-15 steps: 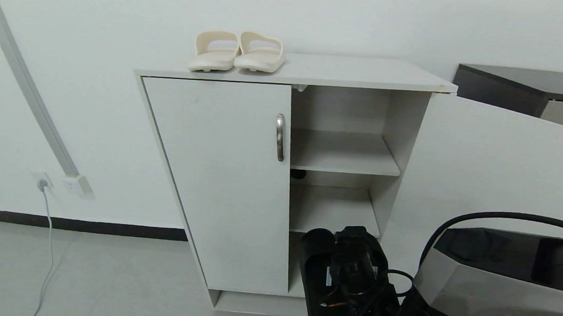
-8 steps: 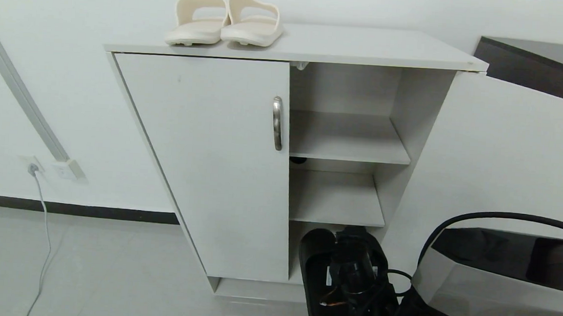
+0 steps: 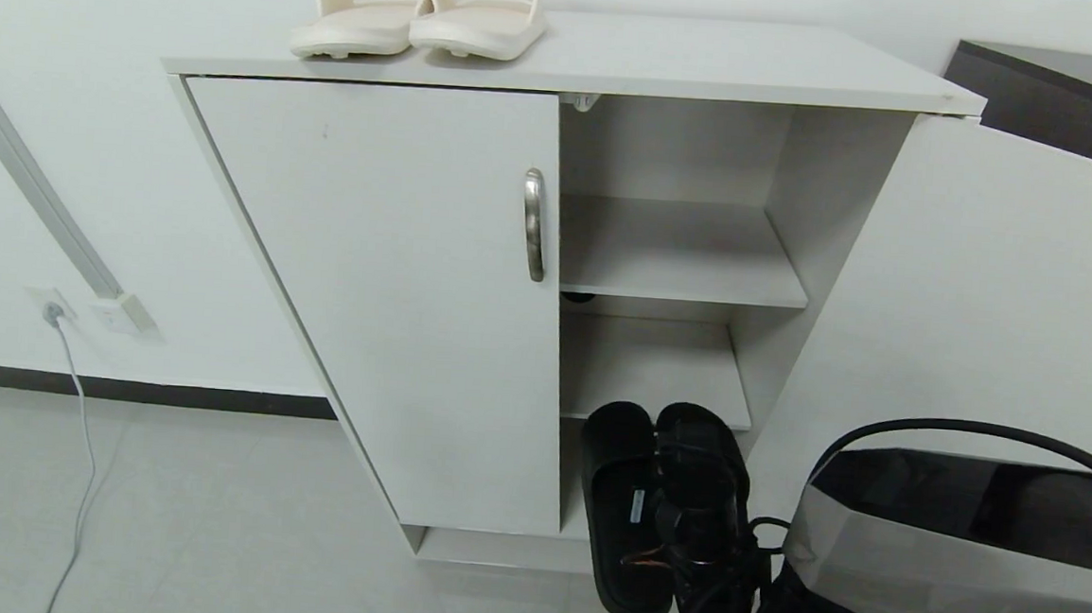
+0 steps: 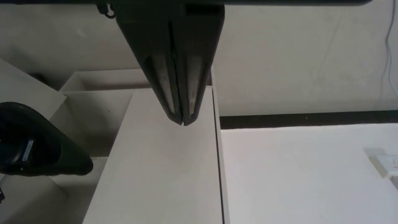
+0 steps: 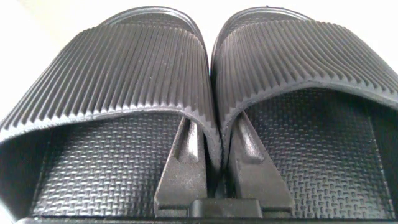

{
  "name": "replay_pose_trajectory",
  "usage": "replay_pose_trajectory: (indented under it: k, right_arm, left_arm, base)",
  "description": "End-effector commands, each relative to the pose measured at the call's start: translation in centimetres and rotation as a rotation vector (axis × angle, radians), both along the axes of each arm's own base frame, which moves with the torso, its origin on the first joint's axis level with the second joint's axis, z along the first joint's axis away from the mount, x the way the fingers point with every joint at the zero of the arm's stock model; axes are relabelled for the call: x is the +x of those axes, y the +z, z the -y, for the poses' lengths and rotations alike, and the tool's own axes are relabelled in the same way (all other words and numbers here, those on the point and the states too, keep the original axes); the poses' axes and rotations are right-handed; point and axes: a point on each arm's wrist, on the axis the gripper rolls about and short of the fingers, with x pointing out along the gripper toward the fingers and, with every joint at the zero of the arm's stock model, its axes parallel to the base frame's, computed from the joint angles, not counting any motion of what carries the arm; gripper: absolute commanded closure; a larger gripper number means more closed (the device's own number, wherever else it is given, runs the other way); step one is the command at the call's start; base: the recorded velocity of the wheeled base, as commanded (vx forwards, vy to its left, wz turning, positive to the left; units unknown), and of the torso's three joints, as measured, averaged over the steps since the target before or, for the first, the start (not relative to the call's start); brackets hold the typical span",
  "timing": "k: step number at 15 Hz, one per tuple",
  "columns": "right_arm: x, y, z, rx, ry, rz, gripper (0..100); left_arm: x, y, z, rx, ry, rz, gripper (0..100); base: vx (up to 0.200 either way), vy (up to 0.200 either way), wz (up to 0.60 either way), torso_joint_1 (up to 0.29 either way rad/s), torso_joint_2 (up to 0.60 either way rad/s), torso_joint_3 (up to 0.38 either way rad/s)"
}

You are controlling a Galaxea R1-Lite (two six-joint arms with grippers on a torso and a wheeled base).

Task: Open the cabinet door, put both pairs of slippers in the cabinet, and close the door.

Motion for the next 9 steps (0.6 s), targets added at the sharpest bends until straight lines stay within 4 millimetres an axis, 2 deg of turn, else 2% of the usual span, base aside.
replay_pose_trajectory:
  k: [1, 9]
  right_arm:
    - [0.46, -2.30, 0.50, -0.060, -0.005, 0.015, 100]
    - [0.56, -2.86, 0.74, -0.068, -0.008, 0.022, 100]
  left_arm:
    - [0.01, 0.00, 0.00, 0.001, 0.000, -0.002, 100]
    - [0.01, 0.00, 0.00, 0.001, 0.000, -0.002, 100]
  base:
    - [0.000, 0.000, 0.00, 0.000, 0.00, 0.000]
    - [0.000, 0.000, 0.00, 0.000, 0.00, 0.000]
